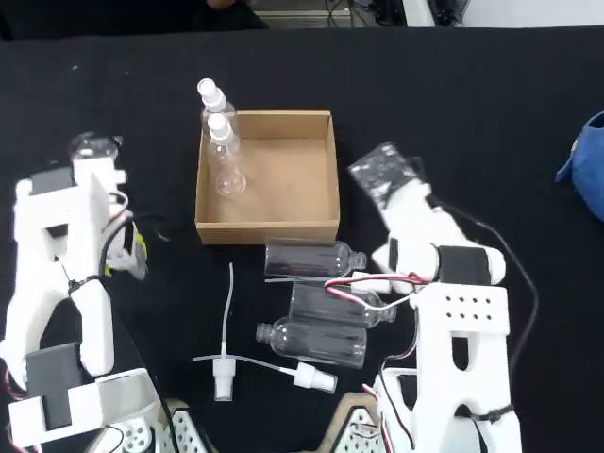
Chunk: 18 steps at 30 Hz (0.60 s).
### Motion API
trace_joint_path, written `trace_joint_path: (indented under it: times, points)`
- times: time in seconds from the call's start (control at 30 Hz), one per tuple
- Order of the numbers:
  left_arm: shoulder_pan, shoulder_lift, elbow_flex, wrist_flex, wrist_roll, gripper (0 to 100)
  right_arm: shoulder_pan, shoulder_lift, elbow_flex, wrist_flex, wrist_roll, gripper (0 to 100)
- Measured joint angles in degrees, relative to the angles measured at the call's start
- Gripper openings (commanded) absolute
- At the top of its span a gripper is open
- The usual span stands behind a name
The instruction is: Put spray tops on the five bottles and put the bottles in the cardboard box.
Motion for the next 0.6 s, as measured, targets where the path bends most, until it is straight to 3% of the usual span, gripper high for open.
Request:
trace_joint_path:
  times: [0.27,0.6]
  points:
    - [0.00,0.00,4.31,-6.15,4.31,3,-9.58,0.00,-1.93,4.66,1.93,17.0]
    - [-0.18,0.00,10.81,-12.57,4.31,3,-23.82,0.00,-2.02,7.82,2.11,17.2]
